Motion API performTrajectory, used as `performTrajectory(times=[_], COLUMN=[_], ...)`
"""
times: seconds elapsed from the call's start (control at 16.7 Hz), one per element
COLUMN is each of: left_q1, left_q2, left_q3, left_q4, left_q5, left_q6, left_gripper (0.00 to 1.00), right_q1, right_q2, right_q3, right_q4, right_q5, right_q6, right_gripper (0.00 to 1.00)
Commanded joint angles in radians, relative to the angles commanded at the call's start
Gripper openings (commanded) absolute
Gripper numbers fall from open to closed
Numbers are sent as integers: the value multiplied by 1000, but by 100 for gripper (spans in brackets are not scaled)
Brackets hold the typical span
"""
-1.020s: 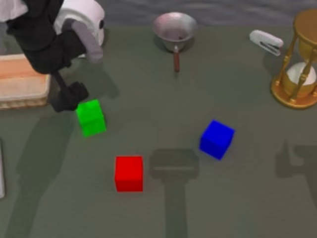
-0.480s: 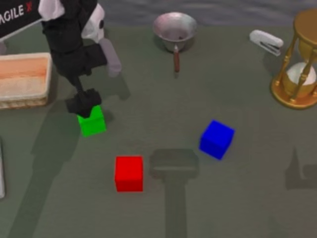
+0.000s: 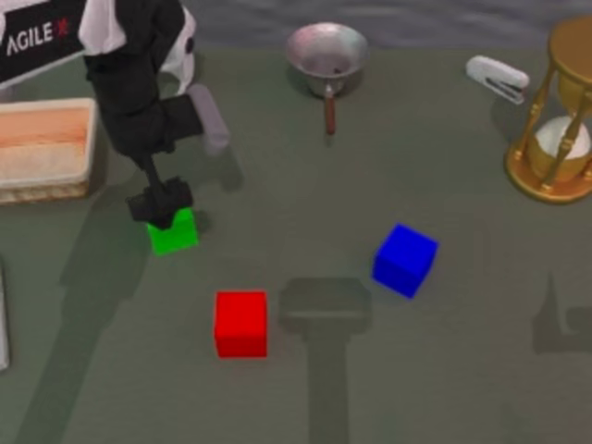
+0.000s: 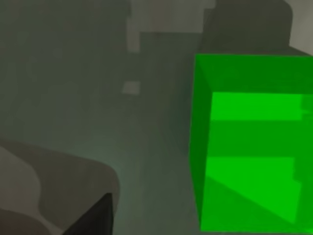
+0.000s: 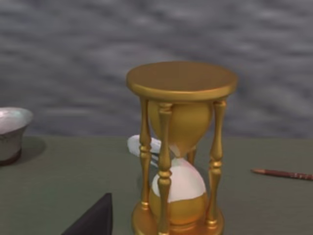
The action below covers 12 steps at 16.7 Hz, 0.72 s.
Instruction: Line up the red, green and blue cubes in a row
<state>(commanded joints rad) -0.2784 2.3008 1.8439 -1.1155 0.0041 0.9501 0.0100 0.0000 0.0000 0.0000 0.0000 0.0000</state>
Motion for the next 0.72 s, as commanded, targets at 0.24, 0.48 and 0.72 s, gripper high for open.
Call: performTrajectory(times=[0.24,0.48,0.72], left_q1=[-1,-1,-1], left_q2=[50,66,66], left_q3=[-95,-121,-121], left_q4=[153,188,188], left_q5=[1,1,1], left_q6=[0,0,0], left_gripper=[100,100,85], right_q1=[0,0,0], right_q2=[0,0,0], right_q3=[0,0,0], right_q4=[0,0,0], right_q5=[0,0,0], right_q6=[0,0,0], right_gripper=[100,100,100])
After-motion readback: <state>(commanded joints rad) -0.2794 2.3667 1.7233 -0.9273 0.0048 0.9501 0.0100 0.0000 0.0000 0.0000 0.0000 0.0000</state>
